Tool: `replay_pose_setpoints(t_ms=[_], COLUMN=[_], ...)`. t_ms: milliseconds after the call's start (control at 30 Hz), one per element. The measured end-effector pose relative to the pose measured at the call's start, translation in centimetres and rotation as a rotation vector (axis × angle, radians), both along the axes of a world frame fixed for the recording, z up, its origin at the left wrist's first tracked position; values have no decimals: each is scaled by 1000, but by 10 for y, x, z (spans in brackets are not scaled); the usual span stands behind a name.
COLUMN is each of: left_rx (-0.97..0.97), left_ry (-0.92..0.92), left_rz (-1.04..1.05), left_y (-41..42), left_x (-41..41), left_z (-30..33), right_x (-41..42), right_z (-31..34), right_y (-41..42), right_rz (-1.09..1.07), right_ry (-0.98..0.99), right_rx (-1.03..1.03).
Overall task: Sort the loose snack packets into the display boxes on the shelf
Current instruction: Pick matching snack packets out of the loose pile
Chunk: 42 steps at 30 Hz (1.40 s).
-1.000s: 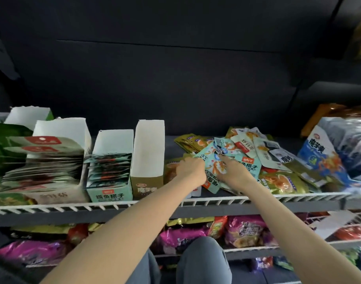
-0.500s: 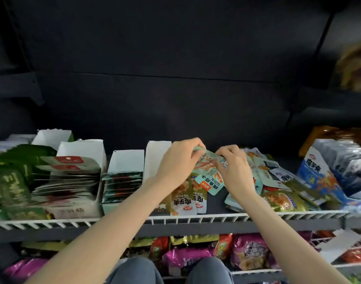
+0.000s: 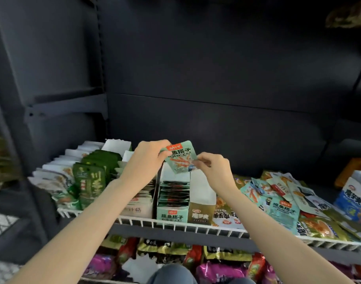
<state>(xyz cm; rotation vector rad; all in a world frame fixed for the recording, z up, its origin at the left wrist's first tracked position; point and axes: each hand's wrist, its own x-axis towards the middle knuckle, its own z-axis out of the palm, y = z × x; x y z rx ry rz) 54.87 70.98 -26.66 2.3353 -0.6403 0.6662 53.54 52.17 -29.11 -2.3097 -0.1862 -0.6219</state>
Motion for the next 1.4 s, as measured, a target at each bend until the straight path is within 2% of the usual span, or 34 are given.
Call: replay_pose_setpoints(t_ms=[200, 400, 533, 633, 833, 1000, 1100, 1200, 1300, 1400], left_rx=[231, 564, 713, 660, 405, 142, 212, 334, 404, 313], left_ry=[-8, -102, -78, -31, -21, 184, 370, 568, 624, 636], left_rz=[68, 125, 94, 65, -57, -215, -200, -151, -42, 60], left_y=[17, 1, -13, -20, -69, -149, -196, -228, -245, -258], left_x=[-1, 11, 14, 11, -4, -7, 8, 30, 41, 45], left_z=[-14, -26, -31, -31, -31, -51, -76, -103, -121, -129], right_x=[6, 3, 7, 5, -1, -3, 0, 2, 7, 9], right_z=[-17, -22, -28, -30, -41, -68, -87, -103, -115, -120], right_y=[16, 19, 11, -2, -51, -117, -152, -173, -182, -189], right_rz=[31, 74, 61, 97, -72, -279, -361, -322, -285, -283], right_ry=[103, 26, 153, 241, 175, 264, 419, 502, 542, 529], right_rx=[-115, -92, -248, -237, -56, -47, -67, -115, -182, -195])
